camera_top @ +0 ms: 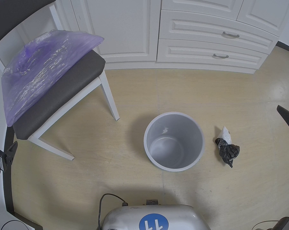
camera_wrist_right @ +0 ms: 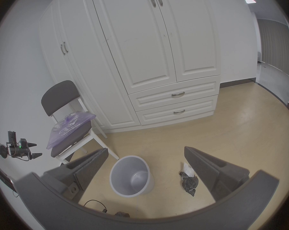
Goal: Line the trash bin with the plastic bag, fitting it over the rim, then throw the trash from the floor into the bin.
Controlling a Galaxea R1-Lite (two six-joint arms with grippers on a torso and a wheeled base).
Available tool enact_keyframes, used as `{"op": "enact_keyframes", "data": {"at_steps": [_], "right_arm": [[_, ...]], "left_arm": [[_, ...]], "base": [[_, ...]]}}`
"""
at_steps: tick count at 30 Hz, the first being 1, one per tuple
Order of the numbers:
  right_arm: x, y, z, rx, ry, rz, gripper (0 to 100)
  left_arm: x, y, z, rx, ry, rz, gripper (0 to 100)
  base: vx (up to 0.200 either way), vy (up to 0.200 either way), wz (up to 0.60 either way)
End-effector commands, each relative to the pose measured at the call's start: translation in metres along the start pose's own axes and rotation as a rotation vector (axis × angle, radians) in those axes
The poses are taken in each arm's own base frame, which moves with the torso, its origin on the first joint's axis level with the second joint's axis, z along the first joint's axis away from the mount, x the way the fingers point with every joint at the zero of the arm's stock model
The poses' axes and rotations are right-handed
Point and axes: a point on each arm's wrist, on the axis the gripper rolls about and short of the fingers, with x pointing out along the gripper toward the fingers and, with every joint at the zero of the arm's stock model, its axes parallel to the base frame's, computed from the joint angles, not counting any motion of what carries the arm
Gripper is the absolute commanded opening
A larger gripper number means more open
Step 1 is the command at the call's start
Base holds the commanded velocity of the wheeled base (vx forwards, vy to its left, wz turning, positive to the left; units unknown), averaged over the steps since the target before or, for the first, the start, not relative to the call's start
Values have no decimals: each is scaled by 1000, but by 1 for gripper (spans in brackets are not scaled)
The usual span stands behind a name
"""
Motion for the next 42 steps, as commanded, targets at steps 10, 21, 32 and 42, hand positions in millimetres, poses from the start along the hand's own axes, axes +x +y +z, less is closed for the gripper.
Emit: {"op": "enact_keyframes", "data": {"at_steps": [10, 21, 32, 42], "right_arm": [[-18, 0, 11, -12, -83, -6, 100], [-19, -1, 10, -95, -84, -10, 100], [-9, -1, 5, -103, -41, -3, 100], [-6, 0, 3, -109, -26, 8, 100]], "left_arm": [[-9, -10, -22, 10, 12, 34, 100], [-3, -5, -20, 89, 9, 71, 100], [13, -14, -19, 147, 17, -28, 100], [37, -9, -16, 200, 66, 122, 100]], "base": [[0, 0, 0], [0, 0, 0], [0, 0, 0], [0, 0, 0]]}}
